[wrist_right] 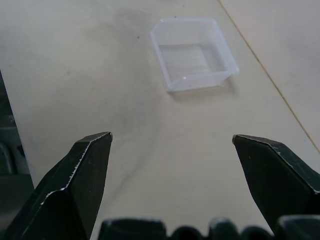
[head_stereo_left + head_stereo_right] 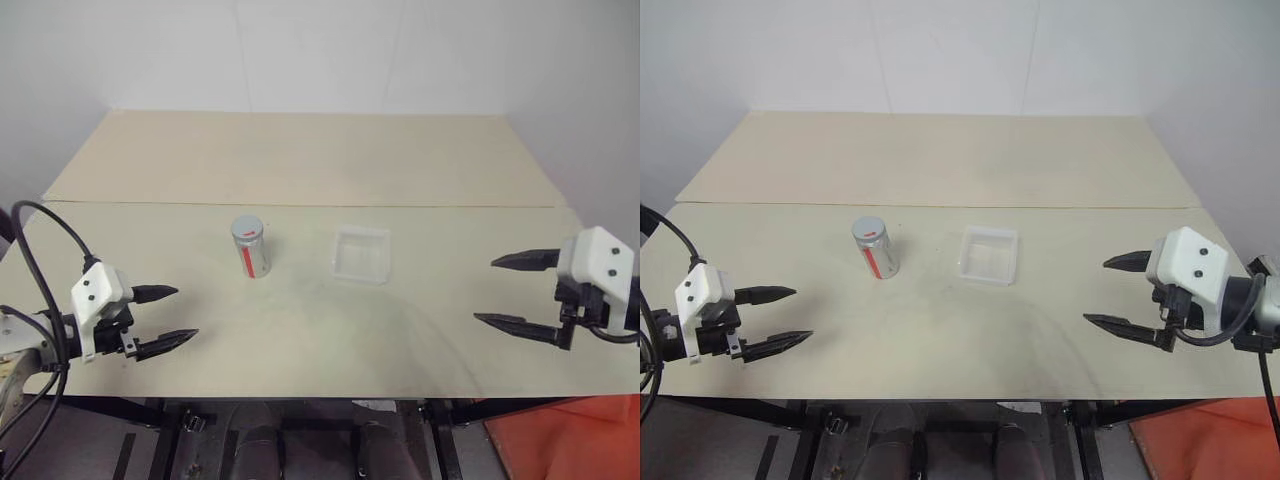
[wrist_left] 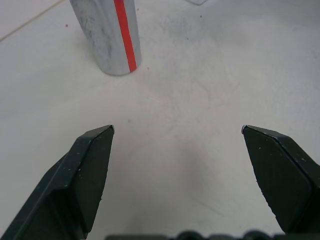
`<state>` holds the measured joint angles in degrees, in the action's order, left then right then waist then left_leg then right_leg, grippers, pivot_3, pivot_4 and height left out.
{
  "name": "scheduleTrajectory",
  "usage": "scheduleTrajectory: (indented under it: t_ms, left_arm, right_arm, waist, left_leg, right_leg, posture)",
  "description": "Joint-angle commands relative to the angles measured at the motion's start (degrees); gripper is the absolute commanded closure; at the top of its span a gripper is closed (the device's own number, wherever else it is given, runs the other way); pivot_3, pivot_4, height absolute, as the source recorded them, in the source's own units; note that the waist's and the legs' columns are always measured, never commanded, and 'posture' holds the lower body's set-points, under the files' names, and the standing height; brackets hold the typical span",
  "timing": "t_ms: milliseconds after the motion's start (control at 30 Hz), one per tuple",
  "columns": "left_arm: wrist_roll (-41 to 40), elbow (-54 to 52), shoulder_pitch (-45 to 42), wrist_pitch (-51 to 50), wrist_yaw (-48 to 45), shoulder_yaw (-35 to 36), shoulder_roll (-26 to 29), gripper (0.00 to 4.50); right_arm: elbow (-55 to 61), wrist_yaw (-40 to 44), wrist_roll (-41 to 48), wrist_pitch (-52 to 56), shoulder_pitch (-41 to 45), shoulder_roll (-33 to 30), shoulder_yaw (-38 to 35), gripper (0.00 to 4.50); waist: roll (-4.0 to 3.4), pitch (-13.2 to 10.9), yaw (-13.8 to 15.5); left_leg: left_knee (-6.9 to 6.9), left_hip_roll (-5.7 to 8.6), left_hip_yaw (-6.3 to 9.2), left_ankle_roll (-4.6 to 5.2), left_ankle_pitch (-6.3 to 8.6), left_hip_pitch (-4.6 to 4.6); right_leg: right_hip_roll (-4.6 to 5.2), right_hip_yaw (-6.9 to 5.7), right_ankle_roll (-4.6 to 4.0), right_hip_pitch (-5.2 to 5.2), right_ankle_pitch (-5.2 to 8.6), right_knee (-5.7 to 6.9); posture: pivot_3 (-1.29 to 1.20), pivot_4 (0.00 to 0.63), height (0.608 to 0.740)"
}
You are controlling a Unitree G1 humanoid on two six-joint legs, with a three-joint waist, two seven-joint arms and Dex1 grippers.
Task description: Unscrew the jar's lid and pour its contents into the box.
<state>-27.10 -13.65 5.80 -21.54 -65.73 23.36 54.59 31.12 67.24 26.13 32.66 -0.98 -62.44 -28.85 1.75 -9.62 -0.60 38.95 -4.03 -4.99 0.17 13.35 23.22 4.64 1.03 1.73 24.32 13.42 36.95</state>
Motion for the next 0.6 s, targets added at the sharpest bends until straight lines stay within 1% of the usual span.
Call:
scheduleTrajectory:
  t_ms: [33,100,167,300,367,433,533,600]
  left_arm:
    - [-1.6,-0.1,-2.0,0.1,-0.5,0.3,0.3,0.05]
    - [-1.4,-0.5,-2.1,0.7,-0.2,0.1,-0.4,0.05]
    - [0.4,-0.5,-2.9,2.2,3.0,-0.6,-2.3,0.05]
    - [1.6,-0.8,-3.5,4.0,5.0,-1.5,-4.0,0.05]
    - [1.7,-0.4,-4.6,5.5,5.9,-1.8,-5.1,0.05]
    - [1.3,-0.4,-5.9,4.3,7.8,-2.1,-6.1,0.05]
    - [3.2,-0.9,-6.8,6.2,11.7,-4.8,-10.2,0.05]
    - [6.7,-1.2,-6.8,7.5,16.4,-7.9,-13.9,0.05]
  right_arm:
    - [2.1,-2.7,1.8,3.8,0.4,-0.6,-0.5,0.00]
    - [2.8,-2.6,3.1,5.5,0.1,-0.9,-0.9,0.00]
    - [3.7,-1.3,4.4,5.2,-0.9,-0.7,-1.7,0.00]
    - [4.2,-2.7,1.9,2.4,-2.0,-0.3,-1.1,0.00]
    - [4.3,-1.0,2.4,1.1,-3.4,-0.1,-1.8,0.00]
    - [4.3,-0.6,2.7,-0.5,-3.6,0.6,-1.9,0.00]
    - [4.3,-3.0,2.0,-0.1,-3.0,0.9,-0.1,0.00]
    - [4.9,-3.9,1.9,-0.2,-3.0,1.3,1.0,0.00]
  waist:
    - [0.00,0.0,0.0]
    - [0.00,0.0,0.0]
    - [0.00,0.0,0.0]
    - [0.03,0.0,0.0]
    - [0.04,0.0,0.0]
    - [0.05,0.0,0.0]
    - [0.04,0.0,0.1]
    - [0.07,0.0,0.1]
  left_leg:
    - [0.00,0.00,0.00,0.00,0.00,0.01]
    - [0.00,0.00,0.00,0.00,0.00,0.01]
    - [-0.01,0.00,0.00,0.00,0.00,0.03]
    - [-0.02,0.00,0.03,0.00,0.00,0.03]
    - [-0.01,0.00,0.03,0.00,0.00,0.02]
    - [-0.02,0.00,0.03,0.00,0.00,0.02]
    - [-0.01,0.03,0.04,0.00,0.00,0.01]
    - [-0.01,0.03,0.05,0.00,0.00,0.02]
  right_leg:
    - [0.00,0.00,0.00,0.01,0.00,0.00]
    - [0.00,0.00,0.01,0.00,-0.01,-0.01]
    - [0.00,0.00,0.00,0.01,-0.01,-0.04]
    - [-0.02,0.00,0.01,-0.02,-0.03,-0.05]
    - [-0.02,0.00,0.02,-0.02,-0.03,-0.07]
    - [-0.02,0.00,0.02,-0.03,-0.03,-0.07]
    - [-0.01,0.00,0.06,-0.08,-0.05,-0.09]
    - [-0.02,0.00,0.07,-0.09,-0.07,-0.11]
  posture:
    - [0.00,0.150,0.740]
    - [0.00,0.150,0.740]
    - [0.00,0.150,0.740]
    - [0.00,0.150,0.740]
    - [0.00,0.150,0.740]
    - [0.00,0.150,0.740]
    - [0.00,0.150,0.740]
    - [0.00,0.150,0.740]
